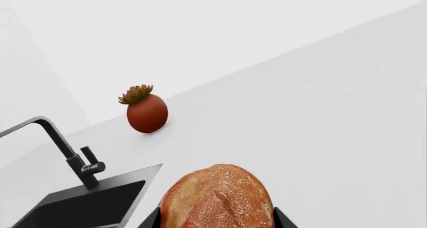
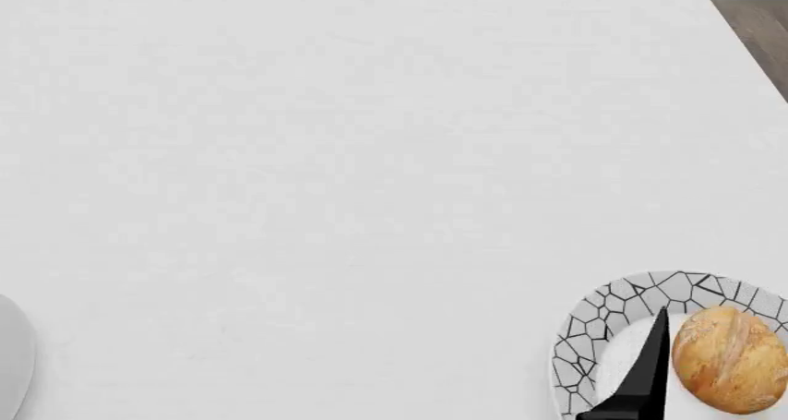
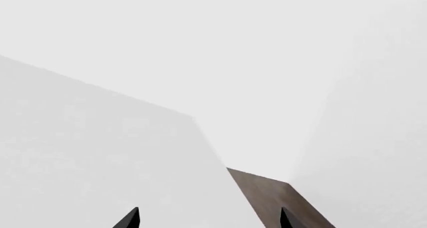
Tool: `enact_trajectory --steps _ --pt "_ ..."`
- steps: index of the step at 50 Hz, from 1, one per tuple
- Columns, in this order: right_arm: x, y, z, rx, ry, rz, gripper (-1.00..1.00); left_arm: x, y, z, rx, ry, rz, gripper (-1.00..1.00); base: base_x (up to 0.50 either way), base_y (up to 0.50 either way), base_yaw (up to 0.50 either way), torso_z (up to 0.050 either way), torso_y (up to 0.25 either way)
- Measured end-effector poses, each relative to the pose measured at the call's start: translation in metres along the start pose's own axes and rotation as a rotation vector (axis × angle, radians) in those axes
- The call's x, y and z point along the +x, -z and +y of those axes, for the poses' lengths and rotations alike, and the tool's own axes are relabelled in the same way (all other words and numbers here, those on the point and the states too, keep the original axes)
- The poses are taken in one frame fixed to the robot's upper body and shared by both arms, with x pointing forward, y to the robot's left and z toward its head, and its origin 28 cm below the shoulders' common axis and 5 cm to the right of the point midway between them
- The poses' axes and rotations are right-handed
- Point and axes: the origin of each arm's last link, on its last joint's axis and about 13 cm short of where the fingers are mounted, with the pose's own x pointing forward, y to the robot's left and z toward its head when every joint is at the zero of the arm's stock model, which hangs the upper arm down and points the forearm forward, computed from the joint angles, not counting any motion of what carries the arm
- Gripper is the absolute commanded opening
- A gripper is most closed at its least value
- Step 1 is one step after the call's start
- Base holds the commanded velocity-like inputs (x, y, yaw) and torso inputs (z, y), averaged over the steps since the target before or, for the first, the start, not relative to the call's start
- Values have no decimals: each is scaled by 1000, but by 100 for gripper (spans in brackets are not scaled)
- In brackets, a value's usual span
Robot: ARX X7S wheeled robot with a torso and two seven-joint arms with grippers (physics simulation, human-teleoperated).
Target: Place all breads on the cutting board.
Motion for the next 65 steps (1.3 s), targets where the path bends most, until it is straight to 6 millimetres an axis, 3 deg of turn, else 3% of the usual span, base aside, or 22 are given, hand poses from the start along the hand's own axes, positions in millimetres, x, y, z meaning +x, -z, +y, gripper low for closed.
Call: enact_trajectory --steps 15,65 --pt "-23 19 -20 6 106 58 100 6 -6 -4 9 -1 -23 -100 0 0 0 0 0" --pt "4 26 -2 49 -41 194 100 6 -6 -10 32 22 -11 -100 0 0 0 0 0"
